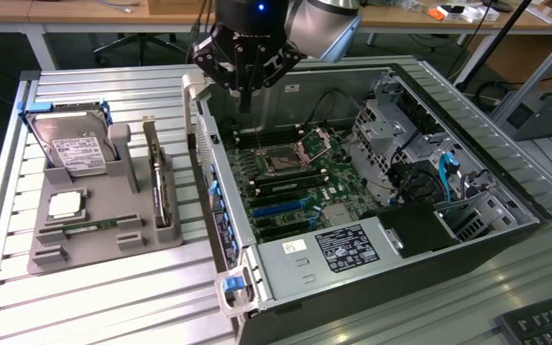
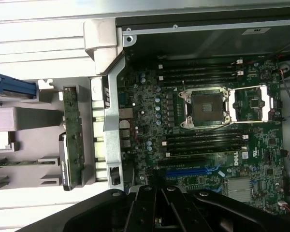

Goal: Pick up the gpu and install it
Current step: 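Reach for the gpu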

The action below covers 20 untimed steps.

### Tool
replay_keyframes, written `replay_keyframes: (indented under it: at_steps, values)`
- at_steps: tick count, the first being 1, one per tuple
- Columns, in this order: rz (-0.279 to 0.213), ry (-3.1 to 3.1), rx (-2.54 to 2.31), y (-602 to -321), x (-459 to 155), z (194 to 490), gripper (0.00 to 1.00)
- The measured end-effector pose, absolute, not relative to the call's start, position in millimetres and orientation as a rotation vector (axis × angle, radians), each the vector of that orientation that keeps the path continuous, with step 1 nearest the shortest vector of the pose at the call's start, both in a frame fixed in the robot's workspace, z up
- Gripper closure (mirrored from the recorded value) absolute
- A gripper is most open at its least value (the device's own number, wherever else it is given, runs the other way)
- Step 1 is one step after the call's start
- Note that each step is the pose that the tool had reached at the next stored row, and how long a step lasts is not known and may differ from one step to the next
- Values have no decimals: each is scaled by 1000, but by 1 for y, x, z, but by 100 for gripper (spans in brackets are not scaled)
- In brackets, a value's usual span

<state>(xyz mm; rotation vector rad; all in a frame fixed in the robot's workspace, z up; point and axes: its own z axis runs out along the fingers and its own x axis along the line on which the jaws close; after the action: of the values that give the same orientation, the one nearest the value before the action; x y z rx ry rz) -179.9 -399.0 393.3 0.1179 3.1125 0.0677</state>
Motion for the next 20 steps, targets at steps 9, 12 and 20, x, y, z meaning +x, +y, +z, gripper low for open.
replay_keyframes:
  at_steps: [9,12,20]
  values:
    - [68,3112,118,-399,-185,393,89]
    - [68,3112,118,-399,-186,393,89]
    - [68,3113,118,-399,-188,393,89]
